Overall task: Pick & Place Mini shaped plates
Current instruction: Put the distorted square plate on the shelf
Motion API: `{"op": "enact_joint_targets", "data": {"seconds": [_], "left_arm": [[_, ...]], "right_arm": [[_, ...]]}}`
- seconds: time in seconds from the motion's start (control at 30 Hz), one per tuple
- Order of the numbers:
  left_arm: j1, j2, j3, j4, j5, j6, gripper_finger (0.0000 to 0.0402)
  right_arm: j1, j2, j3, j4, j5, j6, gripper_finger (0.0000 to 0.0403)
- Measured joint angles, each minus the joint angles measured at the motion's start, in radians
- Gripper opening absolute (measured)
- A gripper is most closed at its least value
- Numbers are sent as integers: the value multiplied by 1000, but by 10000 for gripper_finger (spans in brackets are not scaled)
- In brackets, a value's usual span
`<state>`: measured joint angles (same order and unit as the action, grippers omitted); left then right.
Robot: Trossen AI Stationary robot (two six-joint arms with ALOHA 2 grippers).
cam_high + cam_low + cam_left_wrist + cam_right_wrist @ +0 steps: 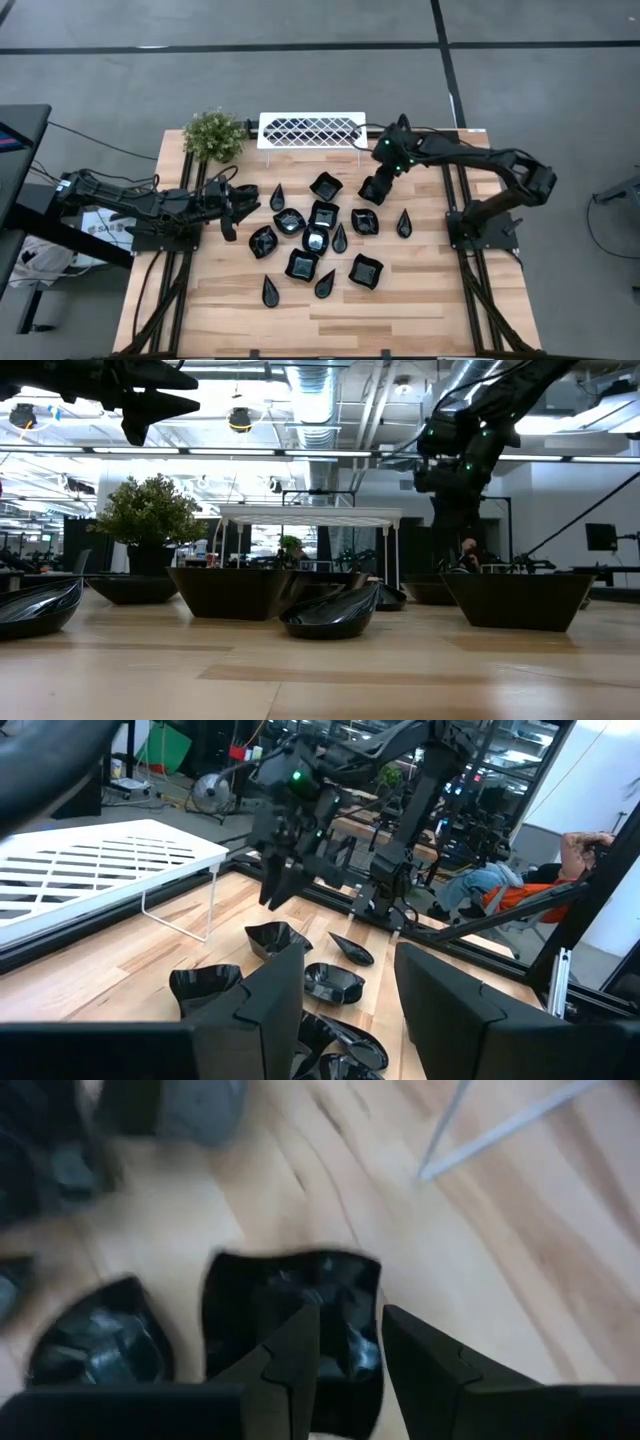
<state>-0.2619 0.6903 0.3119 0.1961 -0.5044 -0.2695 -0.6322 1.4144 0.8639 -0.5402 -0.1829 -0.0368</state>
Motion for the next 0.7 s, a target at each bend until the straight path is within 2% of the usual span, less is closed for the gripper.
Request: {"op": "enact_joint_targets", "data": {"seconds": [0.13,0.43,0.53,0.7], "left_arm": [[0,0,0,3,0,0,159],[0,0,0,3,0,0,159],[0,0,0,3,0,0,161],[0,0,0,4,0,0,159]], "right_arm": [[-6,33,0,1,0,0,108],[-4,23,0,-13,0,-26,115],[-4,23,0,-12,0,-26,139],[-4,24,0,-20,6,-18,203]]}}
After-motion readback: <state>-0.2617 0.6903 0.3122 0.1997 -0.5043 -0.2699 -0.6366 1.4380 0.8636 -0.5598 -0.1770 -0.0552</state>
